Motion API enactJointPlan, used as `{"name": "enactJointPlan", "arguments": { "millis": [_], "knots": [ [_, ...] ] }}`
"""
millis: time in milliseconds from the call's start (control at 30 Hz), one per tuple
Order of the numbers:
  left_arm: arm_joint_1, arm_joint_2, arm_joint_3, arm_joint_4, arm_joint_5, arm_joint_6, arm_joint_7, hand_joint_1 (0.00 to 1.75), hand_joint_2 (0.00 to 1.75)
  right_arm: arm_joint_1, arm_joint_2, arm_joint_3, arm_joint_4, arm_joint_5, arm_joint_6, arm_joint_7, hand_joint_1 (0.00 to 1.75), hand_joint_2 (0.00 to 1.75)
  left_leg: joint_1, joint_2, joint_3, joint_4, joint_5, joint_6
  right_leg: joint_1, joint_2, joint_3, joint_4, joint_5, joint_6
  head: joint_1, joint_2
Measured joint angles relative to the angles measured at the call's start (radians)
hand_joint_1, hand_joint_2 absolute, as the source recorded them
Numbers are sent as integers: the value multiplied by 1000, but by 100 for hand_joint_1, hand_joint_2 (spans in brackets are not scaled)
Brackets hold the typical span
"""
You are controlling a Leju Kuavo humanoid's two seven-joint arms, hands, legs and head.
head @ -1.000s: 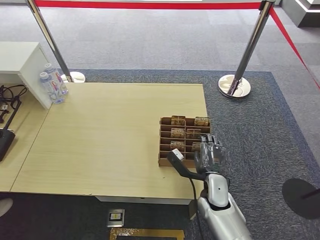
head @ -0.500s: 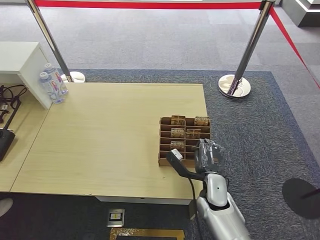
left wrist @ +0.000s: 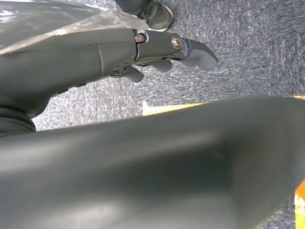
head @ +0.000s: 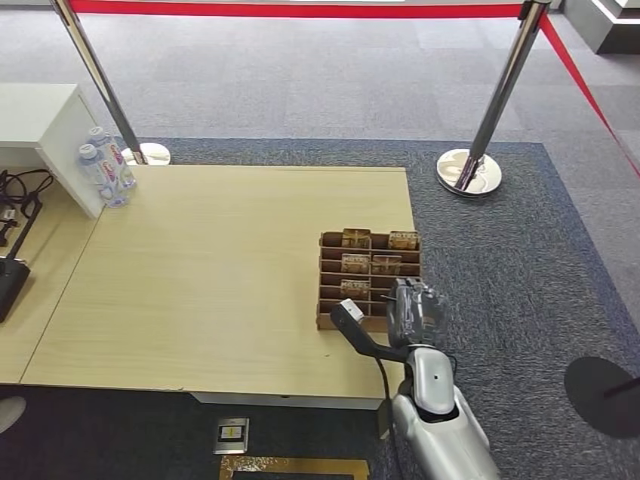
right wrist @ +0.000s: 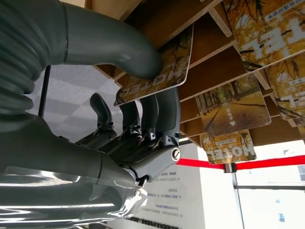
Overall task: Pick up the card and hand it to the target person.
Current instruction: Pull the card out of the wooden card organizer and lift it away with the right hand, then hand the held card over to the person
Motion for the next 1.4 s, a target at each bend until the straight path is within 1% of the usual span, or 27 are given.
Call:
{"name": "enactJointPlan", "arguments": {
  "millis": [300, 600, 1033, 1200, 1400],
  "knots": [
    [-1, 0, 0, 0, -5, 4, 0, 0, 0, 5, 3, 13, -53, -74, 39, -58, 149, 175, 0, 0, 0, 0, 0, 0, 0, 0, 0, 0, 0, 0, 0, 0],
    [-2, 1, 0, 0, -6, -3, 9, 0, 0, 4, -4, 46, -107, -154, 62, -103, 145, 175, 0, 0, 0, 0, 0, 0, 0, 0, 0, 0, 0, 0, 0, 0],
    [-2, 1, 0, 0, -8, 21, 6, 0, 0, 14, -33, 126, -215, -179, 44, -122, 145, 175, 0, 0, 0, 0, 0, 0, 0, 0, 0, 0, 0, 0, 0, 0],
    [-2, 1, 0, 0, -11, 22, 1, 0, 0, 20, -47, 166, -270, -232, 47, -148, 144, 175, 0, 0, 0, 0, 0, 0, 0, 0, 0, 0, 0, 0, 0, 0],
    [-3, 1, 0, 0, -21, 22, 1, 0, 0, 19, -55, 212, -307, -349, 101, -204, 147, 175, 0, 0, -1, 0, 0, 0, 0, 0, 0, 0, 0, 0, 0, 0]
  ]
}}
